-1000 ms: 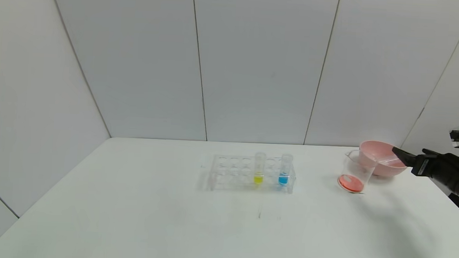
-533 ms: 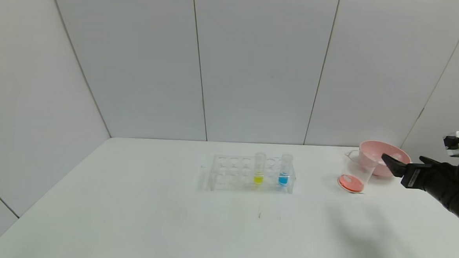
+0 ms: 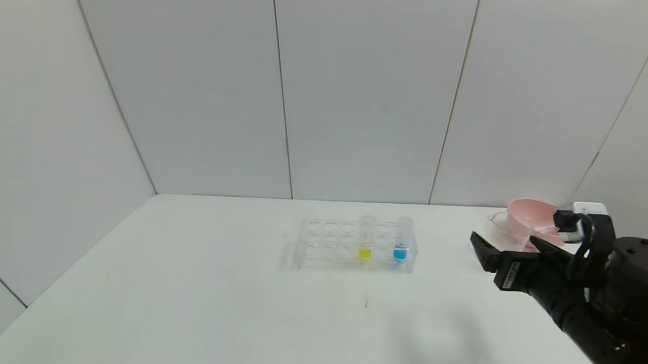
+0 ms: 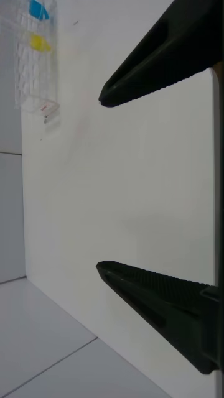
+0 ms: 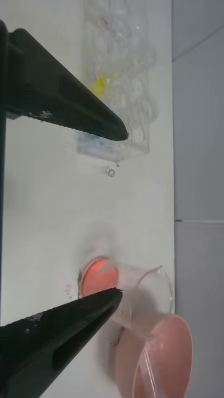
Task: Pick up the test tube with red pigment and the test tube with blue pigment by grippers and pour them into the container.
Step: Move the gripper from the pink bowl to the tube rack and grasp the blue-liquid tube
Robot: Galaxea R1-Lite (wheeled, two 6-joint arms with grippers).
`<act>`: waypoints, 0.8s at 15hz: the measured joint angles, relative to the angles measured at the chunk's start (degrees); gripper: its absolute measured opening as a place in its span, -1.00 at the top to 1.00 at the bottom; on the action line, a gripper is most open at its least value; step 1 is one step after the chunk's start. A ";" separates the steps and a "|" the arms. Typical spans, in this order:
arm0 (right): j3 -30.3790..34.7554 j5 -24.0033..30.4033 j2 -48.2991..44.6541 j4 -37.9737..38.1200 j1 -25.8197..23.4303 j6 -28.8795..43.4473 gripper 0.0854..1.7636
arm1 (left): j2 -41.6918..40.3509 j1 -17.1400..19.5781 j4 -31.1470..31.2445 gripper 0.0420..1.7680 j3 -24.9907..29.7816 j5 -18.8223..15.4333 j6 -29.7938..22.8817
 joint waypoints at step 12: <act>-14.01 -7.34 16.92 -1.40 12.20 2.39 -0.92 | 0.00 0.00 0.00 -1.00 0.00 0.00 0.00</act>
